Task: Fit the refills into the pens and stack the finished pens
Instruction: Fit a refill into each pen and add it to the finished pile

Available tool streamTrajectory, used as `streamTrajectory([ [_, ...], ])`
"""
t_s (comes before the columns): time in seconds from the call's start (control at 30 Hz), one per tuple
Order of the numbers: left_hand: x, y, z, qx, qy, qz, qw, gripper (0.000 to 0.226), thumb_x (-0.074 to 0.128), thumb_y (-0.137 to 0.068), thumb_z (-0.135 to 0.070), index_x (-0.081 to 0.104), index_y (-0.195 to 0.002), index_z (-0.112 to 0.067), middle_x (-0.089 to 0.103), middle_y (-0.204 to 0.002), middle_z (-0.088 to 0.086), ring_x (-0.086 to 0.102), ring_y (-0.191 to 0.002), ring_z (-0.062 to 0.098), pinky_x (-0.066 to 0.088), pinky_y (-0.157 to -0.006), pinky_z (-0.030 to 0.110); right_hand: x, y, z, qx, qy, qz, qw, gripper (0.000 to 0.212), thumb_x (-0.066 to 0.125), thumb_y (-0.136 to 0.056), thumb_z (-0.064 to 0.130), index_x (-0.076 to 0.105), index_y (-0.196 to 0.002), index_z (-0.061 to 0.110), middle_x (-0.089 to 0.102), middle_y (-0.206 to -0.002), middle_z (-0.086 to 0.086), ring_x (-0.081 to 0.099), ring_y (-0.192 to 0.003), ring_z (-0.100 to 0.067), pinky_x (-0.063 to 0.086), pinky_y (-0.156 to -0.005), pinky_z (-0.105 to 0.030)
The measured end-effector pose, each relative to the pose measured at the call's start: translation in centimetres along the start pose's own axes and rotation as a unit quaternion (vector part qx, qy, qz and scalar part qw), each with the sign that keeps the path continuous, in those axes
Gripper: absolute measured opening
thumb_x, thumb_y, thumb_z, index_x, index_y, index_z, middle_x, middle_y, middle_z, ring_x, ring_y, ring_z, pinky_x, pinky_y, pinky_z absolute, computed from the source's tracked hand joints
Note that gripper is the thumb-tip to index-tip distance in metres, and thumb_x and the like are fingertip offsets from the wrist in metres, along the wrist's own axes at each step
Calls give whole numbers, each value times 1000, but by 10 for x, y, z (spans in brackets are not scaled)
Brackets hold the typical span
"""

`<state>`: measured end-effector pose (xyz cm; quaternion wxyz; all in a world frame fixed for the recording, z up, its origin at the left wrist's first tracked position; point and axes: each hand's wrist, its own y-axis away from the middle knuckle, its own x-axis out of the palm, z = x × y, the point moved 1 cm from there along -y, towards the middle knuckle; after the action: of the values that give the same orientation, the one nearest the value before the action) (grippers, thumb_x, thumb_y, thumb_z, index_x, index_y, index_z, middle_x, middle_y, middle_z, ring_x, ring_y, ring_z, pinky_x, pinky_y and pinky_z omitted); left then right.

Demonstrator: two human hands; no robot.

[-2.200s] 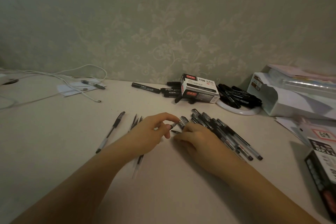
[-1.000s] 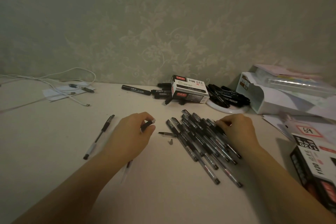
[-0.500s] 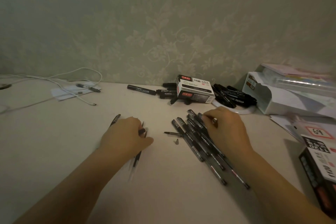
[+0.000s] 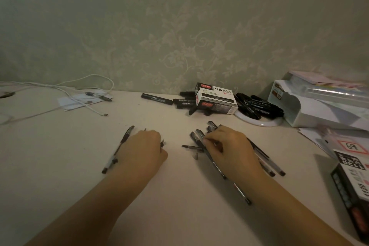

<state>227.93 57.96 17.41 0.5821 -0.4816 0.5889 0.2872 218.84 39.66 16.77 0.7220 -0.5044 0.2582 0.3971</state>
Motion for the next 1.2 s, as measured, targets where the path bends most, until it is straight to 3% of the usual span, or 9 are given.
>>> streamTrajectory([
  [0.1, 0, -1, -1, 4, -11, -12, 1000, 32, 50, -88, -22, 34, -60, -22, 43, -61, -5, 38, -50, 7, 24, -41, 23, 2, 0, -1, 4, 9, 17, 1000, 16, 63, -95, 26, 76, -102, 22, 61, -88, 10, 55, -76, -7, 51, -74, -31],
  [0.2, -4, -3, 0, 9, 42, -50, 998, 26, 52, -89, -28, 43, -66, -21, 46, -62, -6, 42, -52, 7, 27, -43, 24, 1, -1, 1, 27, -15, 11, 999, 14, 65, -94, 27, 77, -100, 24, 62, -84, 14, 55, -74, -1, 43, -71, -9],
  [0.27, -11, -3, -2, 27, 140, -92, 985, 18, 56, -87, -33, 53, -73, -23, 54, -62, -6, 50, -54, 7, 36, -46, 25, -1, -1, 4, 96, -147, -4, 984, 9, 68, -91, 31, 77, -91, 34, 69, -80, 19, 61, -78, 3, 41, -67, -1],
  [0.37, -17, 1, -12, 68, 324, -71, 941, 15, 61, -83, -39, 59, -70, -31, 61, -62, -11, 57, -57, 2, 38, -50, 17, -4, -1, 14, 205, -409, 52, 888, 8, 71, -85, 40, 78, -85, 36, 76, -84, 14, 70, -76, 0, 49, -63, -6],
  [0.47, -12, 6, -24, 113, 388, -16, 915, 16, 61, -82, -47, 61, -71, -36, 62, -65, -21, 57, -58, -6, 37, -50, 8, -2, 0, 18, 229, -527, 112, 811, 28, 71, -78, 35, 78, -99, 18, 77, -93, -6, 71, -75, -10, 54, -67, -16],
  [0.6, -1, 4, -24, 138, 425, 26, 894, 11, 63, -85, -44, 65, -80, -34, 66, -72, -10, 61, -65, 4, 52, -64, 28, 3, 0, 13, 261, -522, 95, 806, 16, 68, -89, 23, 76, -100, 14, 76, -93, -9, 69, -76, -12, 54, -71, -22],
  [0.73, 3, 3, -21, 141, 434, 61, 888, 8, 53, -91, -45, 60, -90, -43, 58, -68, -17, 47, -49, -1, 38, -48, 11, -2, -7, 5, 297, -554, -38, 777, 15, 48, -103, 19, 59, -103, 9, 76, -86, -8, 70, -70, -15, 55, -65, -23],
  [0.87, 4, 3, -20, 144, 448, 88, 878, 12, 50, -94, -41, 61, -90, -43, 54, -66, -20, 41, -46, 0, 35, -46, 9, -13, -12, 0, 308, -602, -144, 723, 16, 40, -106, 20, 54, -102, 13, 76, -76, -5, 72, -66, -14, 56, -59, -20],
  [1.2, 4, 4, -23, 149, 490, 90, 854, 11, 55, -94, -35, 64, -88, -40, 52, -63, -16, 42, -49, -1, 35, -50, 8, -9, -12, 3, 311, -634, -130, 696, 17, 40, -106, 17, 54, -99, 10, 75, -74, -6, 72, -65, -17, 58, -60, -24],
])
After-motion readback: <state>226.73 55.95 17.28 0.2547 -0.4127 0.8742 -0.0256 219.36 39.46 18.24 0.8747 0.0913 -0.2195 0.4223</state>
